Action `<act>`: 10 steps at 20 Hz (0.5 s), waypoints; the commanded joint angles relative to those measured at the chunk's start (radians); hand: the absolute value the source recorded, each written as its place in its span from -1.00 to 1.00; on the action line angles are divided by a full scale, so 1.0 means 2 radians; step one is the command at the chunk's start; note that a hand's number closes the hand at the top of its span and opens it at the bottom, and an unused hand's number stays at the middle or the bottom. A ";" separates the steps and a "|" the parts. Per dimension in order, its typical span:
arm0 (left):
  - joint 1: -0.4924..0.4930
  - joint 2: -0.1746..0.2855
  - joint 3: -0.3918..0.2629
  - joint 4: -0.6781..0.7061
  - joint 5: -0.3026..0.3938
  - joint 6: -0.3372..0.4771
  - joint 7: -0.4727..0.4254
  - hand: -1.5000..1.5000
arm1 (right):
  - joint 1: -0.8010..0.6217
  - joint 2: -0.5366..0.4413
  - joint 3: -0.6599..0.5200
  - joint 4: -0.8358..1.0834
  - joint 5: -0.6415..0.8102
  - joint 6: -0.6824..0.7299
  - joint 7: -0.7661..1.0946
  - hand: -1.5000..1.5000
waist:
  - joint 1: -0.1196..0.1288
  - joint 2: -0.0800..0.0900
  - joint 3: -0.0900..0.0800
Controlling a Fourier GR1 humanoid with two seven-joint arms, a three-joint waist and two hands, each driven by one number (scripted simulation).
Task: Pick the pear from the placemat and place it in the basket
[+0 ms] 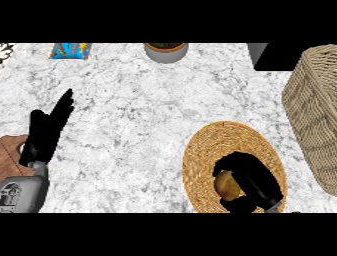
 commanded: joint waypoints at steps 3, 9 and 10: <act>-0.009 -0.006 0.007 0.019 -0.008 0.001 -0.006 0.00 | 0.019 0.005 0.025 0.006 0.058 -0.061 -0.015 1.00 | -0.002 0.001 0.001; -0.039 -0.013 -0.003 0.019 -0.013 0.005 0.016 0.00 | -0.089 0.060 -0.011 0.071 0.134 0.042 0.206 1.00 | 0.003 0.003 0.000; -0.018 -0.005 0.003 0.013 -0.005 -0.003 0.008 0.00 | -0.083 0.069 -0.018 0.085 0.148 0.044 0.243 1.00 | 0.008 0.003 0.000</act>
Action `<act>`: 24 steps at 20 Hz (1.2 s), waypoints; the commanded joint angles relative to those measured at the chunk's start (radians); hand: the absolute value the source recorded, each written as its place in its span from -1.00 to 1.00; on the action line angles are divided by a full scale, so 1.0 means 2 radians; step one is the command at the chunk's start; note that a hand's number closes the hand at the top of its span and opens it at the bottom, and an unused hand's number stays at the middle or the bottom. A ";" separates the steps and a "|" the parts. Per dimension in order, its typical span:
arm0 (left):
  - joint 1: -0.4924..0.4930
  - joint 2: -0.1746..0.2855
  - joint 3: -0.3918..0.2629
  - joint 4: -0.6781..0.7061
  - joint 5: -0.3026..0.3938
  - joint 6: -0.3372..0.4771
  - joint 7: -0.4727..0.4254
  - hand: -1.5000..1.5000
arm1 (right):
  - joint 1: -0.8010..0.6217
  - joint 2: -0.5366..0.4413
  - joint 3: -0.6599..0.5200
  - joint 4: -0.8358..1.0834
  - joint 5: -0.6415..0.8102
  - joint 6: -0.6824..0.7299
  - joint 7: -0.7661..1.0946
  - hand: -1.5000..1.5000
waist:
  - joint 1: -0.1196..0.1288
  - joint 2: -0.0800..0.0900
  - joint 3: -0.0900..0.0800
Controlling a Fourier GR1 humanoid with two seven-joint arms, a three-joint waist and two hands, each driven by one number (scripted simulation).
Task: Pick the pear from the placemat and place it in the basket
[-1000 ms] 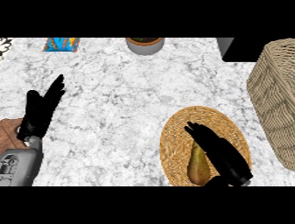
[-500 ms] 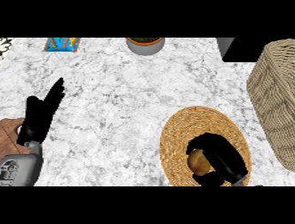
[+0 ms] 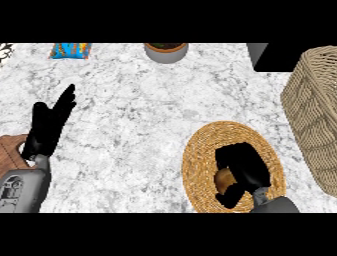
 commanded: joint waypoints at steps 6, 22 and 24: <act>0.008 -0.003 -0.001 0.007 -0.005 -0.003 -0.015 0.00 | -0.130 0.054 0.030 0.068 0.069 0.038 0.196 1.00 | 0.005 0.003 0.005; 0.005 0.011 0.012 -0.013 0.007 -0.016 0.009 0.00 | -0.200 0.056 -0.003 -0.298 -0.174 0.007 0.408 1.00 | 0.001 -0.002 0.005; 0.004 0.002 0.009 0.005 -0.001 -0.008 -0.007 0.00 | -0.229 0.056 -0.035 -0.339 -0.178 0.062 0.444 1.00 | -0.004 0.000 0.005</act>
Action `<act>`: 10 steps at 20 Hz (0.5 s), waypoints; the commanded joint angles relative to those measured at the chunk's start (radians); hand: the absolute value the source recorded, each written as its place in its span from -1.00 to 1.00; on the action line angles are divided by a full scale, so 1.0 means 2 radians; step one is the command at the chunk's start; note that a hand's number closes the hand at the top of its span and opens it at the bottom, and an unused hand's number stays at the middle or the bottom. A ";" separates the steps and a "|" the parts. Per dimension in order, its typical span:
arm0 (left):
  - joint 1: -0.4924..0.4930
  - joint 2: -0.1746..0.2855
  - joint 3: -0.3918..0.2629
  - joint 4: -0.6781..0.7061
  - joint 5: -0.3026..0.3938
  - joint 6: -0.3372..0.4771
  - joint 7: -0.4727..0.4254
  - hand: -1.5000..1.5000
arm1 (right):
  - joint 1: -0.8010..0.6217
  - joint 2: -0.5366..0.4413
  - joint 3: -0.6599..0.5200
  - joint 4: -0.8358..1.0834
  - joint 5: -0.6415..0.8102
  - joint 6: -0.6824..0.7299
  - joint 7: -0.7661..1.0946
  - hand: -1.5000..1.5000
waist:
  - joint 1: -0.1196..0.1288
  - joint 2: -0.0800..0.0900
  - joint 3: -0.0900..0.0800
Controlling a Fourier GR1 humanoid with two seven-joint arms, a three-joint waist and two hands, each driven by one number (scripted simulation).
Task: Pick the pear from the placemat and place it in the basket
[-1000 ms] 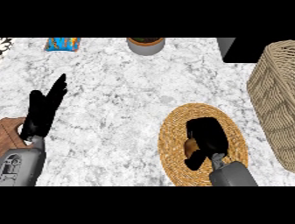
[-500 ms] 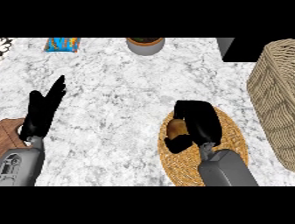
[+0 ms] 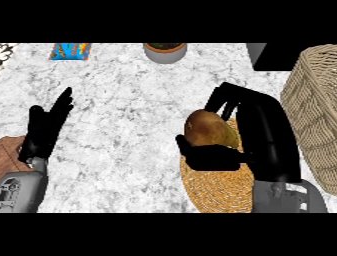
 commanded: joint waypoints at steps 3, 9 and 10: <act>0.000 0.000 0.004 0.001 -0.002 0.002 -0.005 0.00 | -0.092 -0.012 -0.087 -0.103 -0.042 0.095 0.099 1.00 | -0.002 0.001 0.000; -0.009 -0.003 0.005 0.010 -0.006 0.005 -0.006 0.00 | -0.250 -0.016 -0.160 -0.044 -0.060 0.133 0.169 1.00 | 0.001 0.002 0.000; 0.001 0.007 0.010 -0.010 0.006 -0.011 0.008 0.00 | -0.248 -0.039 -0.184 -0.042 -0.069 0.140 0.156 1.00 | 0.002 0.001 0.000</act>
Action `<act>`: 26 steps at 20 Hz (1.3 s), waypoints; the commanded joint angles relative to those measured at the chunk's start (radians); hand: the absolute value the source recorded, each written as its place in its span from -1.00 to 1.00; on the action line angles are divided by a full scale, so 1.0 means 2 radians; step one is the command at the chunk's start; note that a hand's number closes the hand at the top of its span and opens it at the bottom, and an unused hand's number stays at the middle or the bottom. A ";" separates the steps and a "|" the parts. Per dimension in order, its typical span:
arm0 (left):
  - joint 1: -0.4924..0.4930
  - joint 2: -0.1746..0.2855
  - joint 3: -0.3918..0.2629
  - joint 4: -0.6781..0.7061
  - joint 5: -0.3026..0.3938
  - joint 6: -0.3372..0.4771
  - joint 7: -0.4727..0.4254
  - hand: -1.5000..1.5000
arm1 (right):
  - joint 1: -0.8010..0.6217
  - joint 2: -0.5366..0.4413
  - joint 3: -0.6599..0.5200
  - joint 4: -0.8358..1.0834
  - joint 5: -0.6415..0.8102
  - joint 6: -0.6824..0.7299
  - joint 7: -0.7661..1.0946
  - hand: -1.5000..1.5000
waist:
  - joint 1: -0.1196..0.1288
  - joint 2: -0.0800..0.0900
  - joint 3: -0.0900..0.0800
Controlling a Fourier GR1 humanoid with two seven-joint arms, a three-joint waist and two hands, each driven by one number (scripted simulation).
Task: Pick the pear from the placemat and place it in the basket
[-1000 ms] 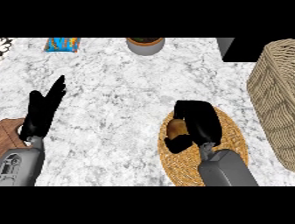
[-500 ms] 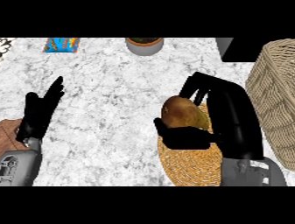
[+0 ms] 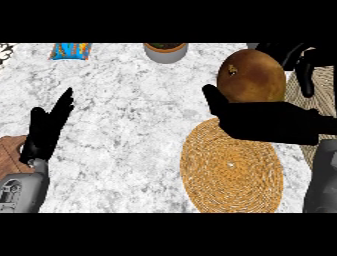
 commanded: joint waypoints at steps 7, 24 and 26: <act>-0.008 -0.010 0.001 0.023 -0.002 0.005 -0.004 0.00 | -0.091 -0.131 -0.067 0.114 0.009 0.120 0.030 1.00 | -0.005 0.001 -0.001; 0.011 -0.009 -0.001 -0.001 -0.012 0.005 -0.014 0.00 | 0.047 -0.337 -0.190 0.243 -0.003 0.128 -0.213 1.00 | 0.001 0.002 0.000; -0.012 -0.010 0.001 0.022 -0.014 0.006 -0.014 0.00 | 0.069 -0.339 -0.208 0.238 -0.026 0.129 -0.243 1.00 | -0.002 0.002 0.000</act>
